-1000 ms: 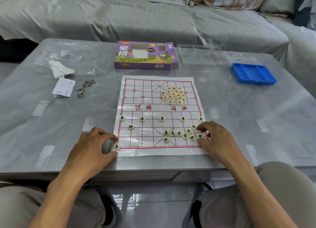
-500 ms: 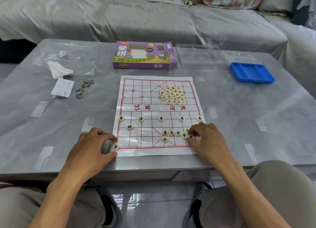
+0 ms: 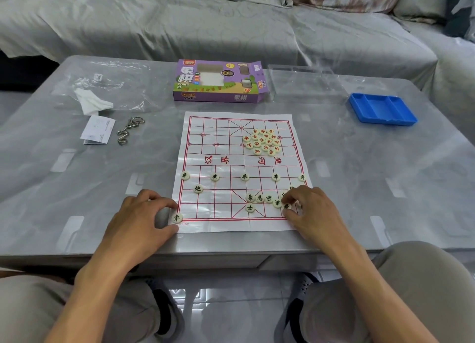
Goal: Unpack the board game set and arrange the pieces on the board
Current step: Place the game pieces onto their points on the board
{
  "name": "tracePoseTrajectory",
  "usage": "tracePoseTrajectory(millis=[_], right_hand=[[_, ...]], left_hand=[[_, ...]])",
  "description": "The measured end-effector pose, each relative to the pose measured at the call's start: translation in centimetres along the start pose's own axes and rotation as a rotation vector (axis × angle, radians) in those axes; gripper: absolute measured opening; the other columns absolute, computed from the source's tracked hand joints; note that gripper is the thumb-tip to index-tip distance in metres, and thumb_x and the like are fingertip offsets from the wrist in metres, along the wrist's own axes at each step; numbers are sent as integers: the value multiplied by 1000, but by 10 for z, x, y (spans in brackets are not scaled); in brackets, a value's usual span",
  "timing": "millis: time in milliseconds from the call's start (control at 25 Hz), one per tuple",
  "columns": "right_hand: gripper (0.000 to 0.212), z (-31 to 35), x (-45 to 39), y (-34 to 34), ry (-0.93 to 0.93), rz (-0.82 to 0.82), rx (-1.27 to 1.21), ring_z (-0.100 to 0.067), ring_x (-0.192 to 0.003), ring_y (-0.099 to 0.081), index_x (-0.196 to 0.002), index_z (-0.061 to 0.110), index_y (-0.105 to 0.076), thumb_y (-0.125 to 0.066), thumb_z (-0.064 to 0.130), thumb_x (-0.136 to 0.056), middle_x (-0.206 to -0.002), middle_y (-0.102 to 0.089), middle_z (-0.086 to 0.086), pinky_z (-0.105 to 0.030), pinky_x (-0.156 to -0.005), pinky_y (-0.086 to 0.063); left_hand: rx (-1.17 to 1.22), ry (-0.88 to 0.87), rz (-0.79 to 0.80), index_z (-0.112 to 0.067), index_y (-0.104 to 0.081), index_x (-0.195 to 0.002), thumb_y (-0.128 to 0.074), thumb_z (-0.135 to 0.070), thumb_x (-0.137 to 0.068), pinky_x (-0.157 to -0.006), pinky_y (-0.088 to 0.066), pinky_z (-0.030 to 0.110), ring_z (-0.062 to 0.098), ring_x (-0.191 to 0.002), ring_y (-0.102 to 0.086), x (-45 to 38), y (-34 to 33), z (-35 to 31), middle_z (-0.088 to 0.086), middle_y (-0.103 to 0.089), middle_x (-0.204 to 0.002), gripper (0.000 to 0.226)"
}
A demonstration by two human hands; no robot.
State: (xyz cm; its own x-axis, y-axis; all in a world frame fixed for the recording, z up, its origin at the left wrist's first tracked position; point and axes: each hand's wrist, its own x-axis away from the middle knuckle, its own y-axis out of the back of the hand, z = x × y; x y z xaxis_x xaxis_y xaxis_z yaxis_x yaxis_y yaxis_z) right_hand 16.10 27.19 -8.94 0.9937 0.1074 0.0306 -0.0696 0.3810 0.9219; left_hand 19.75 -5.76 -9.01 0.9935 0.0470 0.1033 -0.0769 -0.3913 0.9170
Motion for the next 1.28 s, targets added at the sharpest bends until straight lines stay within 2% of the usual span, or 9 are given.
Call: tracePoseTrajectory(millis=[240,440,560,640,840,1280], right_hand=[[16,17,7,5,95,-53,-130,-4,-87,-48,-98,31,-62,-69,28,-85,-94,-58,21,-17,-71,-37],[9,67,13,-27,318,10,-254,-3,-84,-55,-90,29,-65,-69,24,-84,-92,-61,17,-24,-74,-49],[6,104,12,-51,365,40,-357,-4,-84,-56,-88,26,-65,-67,24,-83,-91,-60,15,-23,-74,-48],[6,118,7,-67,393,21,-327,-8,-86,-55,-89,25,-65,-64,25,-83,-91,-60,13,-27,-74,-47],[18,123,1,-84,325,-5,-338,-10,-85,-54,-100,26,-64,-62,25,-83,-91,-62,12,-30,-74,-48],[22,121,2,-84,325,-4,-332,-9,-88,-54,-105,26,-64,-63,25,-83,-98,-63,14,-29,-76,-49]], left_hand=[[-1,7,11,-41,-58,-120,-69,-45,-82,-90,-45,31,13,-120,-36,3,4,-5,-14,-44,-126,40],[12,-2,4,-40,-57,-123,-68,-45,-83,-93,-44,31,13,-120,-37,4,4,-7,-13,-44,-127,42],[14,-2,-6,-40,-57,-122,-68,-44,-83,-93,-44,32,13,-119,-37,5,3,-3,-14,-44,-126,41],[11,-7,-12,-40,-57,-122,-68,-44,-83,-93,-44,32,13,-119,-37,5,3,-2,-14,-44,-125,41],[5,-7,-10,-40,-56,-123,-67,-44,-82,-93,-45,31,13,-119,-38,3,2,-3,-15,-43,-126,42],[-7,0,10,-39,-55,-124,-67,-45,-83,-94,-46,32,13,-120,-37,4,4,-4,-14,-43,-128,43]])
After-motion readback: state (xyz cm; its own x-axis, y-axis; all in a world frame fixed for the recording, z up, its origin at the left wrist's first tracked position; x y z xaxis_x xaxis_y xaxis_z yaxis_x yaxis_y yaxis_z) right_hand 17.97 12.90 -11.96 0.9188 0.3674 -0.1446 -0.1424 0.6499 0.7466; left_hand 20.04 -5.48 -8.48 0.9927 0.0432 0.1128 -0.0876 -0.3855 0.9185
